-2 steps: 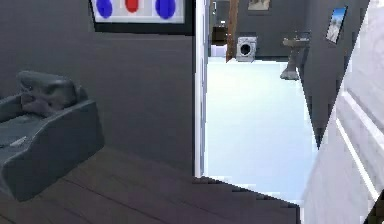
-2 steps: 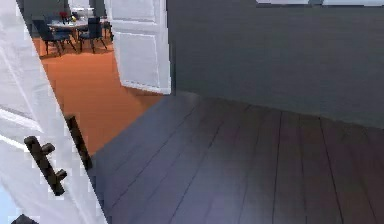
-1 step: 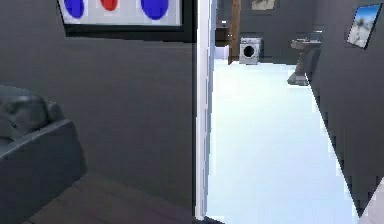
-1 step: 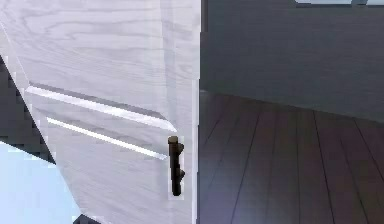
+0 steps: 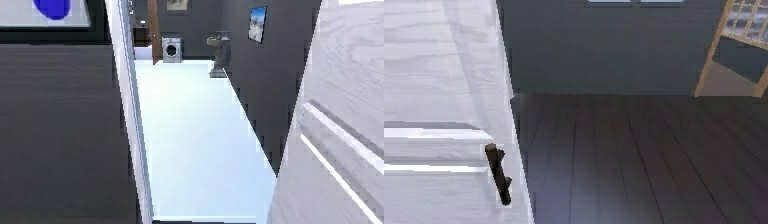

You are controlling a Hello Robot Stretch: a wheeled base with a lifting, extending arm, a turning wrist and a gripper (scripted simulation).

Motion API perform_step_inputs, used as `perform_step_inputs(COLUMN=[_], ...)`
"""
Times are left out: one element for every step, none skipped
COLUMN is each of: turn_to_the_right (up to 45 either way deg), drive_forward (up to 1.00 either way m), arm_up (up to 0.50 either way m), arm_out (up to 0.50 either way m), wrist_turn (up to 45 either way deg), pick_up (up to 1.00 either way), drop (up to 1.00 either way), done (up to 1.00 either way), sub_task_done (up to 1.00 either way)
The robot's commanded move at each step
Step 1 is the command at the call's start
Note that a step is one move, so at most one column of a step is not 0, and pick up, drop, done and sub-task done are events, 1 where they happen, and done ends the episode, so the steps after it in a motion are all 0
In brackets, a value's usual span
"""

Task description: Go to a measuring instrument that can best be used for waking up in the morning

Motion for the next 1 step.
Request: perform_step_inputs(turn_to_the_right=[0.0], drive_forward=[1.00], arm_up=[0.00], arm_out=[0.00], wrist_turn=[0.0], pick_up=[0.00], drop=[0.00], done=[0.00], sub_task_done=[0.00])
